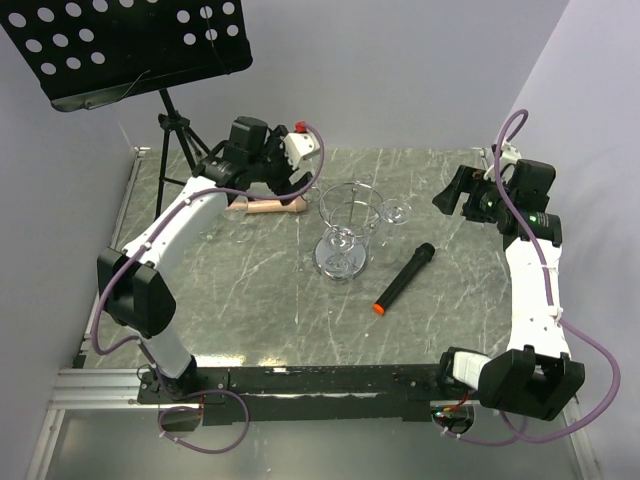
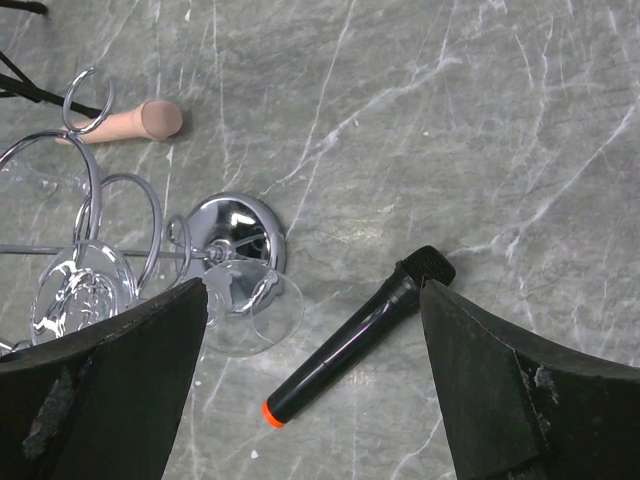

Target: Take the wine glass off the wine glass rack

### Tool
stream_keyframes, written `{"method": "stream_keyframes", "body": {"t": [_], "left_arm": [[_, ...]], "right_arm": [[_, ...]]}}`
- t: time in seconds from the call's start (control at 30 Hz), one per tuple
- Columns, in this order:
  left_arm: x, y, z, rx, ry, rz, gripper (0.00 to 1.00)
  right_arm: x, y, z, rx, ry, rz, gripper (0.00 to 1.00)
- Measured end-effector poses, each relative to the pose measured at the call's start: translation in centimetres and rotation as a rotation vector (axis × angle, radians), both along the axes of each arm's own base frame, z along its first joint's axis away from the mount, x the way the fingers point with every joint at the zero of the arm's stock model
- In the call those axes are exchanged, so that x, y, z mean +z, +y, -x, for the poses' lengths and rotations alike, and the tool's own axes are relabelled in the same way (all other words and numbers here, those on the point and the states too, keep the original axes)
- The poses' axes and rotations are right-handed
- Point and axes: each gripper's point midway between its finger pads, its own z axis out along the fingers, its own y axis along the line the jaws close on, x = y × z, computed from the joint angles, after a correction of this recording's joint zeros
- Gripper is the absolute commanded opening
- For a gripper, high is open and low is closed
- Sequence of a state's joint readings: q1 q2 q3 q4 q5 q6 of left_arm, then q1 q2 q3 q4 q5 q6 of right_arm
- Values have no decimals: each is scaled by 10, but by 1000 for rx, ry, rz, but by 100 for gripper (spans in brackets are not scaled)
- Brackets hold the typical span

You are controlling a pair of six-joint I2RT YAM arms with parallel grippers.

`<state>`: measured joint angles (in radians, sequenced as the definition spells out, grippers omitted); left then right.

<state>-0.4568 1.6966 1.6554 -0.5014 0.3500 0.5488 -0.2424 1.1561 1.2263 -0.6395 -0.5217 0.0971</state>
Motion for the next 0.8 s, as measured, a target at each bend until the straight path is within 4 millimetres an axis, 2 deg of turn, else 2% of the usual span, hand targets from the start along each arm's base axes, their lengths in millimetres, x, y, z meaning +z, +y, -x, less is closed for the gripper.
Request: {"method": "stream_keyframes", "body": {"t": [0.1,0.23,0.37,0.53,0.6,0.8], "left_arm": [[-2,6,-3,38,16,24,100],[4,29,-5,94,3,39,100],[20,43,8,91,21,120,100],[54,31,37,63,52,312,100],[60,33,54,72,55,376,100],[51,49,123,70,50,500,98]], "right_arm": [[0,0,0,-1,1,-2,92],[0,1,0,-3,3,-10,92],[0,2,0,-3,4,-19,92],[1,2,-1,2,5,-25,92],[2,2,-2,3,6,-25,92],[4,2,-2,4,3,-26,91]]}}
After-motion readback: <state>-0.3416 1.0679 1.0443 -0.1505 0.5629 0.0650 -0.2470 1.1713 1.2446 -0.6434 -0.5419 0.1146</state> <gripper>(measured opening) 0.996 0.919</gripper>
